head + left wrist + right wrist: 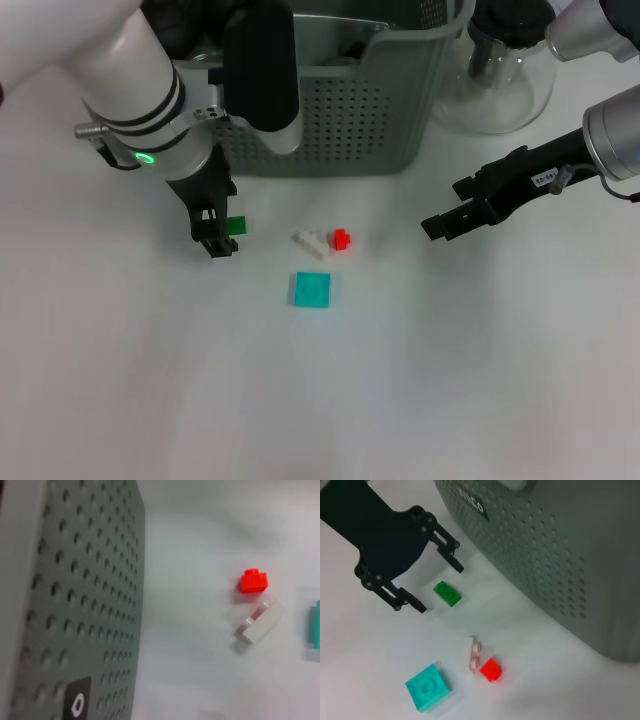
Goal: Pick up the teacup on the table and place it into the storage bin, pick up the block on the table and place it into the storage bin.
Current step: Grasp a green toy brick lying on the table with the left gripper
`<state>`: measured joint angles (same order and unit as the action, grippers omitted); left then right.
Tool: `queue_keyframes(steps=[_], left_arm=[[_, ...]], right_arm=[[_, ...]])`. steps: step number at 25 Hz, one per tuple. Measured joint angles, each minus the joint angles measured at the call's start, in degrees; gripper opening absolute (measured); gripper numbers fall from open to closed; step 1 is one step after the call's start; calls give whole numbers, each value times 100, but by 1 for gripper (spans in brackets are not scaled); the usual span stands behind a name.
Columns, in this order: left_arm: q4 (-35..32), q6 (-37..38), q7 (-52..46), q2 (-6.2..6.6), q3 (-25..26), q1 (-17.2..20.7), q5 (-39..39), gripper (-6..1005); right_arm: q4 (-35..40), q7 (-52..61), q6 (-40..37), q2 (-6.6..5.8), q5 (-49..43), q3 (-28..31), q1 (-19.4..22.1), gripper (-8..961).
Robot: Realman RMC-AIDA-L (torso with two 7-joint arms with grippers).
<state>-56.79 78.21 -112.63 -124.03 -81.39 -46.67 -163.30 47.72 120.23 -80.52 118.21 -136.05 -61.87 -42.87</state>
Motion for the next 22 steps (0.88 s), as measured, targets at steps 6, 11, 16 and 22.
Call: queue_keyframes(steps=[6,11,16,22], left_arm=[[251,-197,24,-13,-14,-76,-14,634],[424,-266,30,-13,-16,-134,-18,590],[465,-301,44,-10,-17,-146,-18,545],[669,-365,73,-15,10,-229,-18,546]], right_arm=[[0,0,8,0,0,18,-2,883],[0,-11,49,16,0,-8,-2,883],[0,-29,56,26,1,-17,-2,883],[0,-39,56,26,1,-18,20,884]])
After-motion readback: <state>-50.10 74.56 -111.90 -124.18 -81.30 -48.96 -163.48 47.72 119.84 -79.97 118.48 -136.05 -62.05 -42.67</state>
